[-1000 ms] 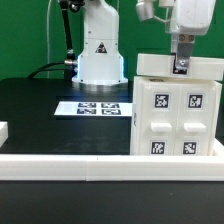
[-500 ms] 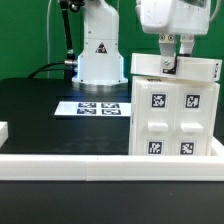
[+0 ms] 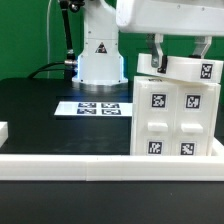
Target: Assemble cabinet
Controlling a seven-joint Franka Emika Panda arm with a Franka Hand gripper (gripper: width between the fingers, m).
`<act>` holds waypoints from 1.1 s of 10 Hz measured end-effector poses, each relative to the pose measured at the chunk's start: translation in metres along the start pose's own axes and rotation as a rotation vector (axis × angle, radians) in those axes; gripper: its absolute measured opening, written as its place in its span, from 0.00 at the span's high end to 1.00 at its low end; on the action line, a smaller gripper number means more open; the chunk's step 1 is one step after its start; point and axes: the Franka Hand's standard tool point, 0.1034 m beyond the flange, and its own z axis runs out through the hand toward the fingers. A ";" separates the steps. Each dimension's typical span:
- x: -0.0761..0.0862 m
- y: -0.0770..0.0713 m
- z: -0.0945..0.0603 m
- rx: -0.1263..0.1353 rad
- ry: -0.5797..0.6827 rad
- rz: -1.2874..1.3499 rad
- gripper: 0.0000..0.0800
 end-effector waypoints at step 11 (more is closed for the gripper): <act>0.003 -0.001 0.000 0.084 0.140 1.013 0.30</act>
Offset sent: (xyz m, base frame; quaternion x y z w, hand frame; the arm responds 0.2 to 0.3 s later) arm 0.0000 0.0000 0.0000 0.0000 0.0000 0.1938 0.9810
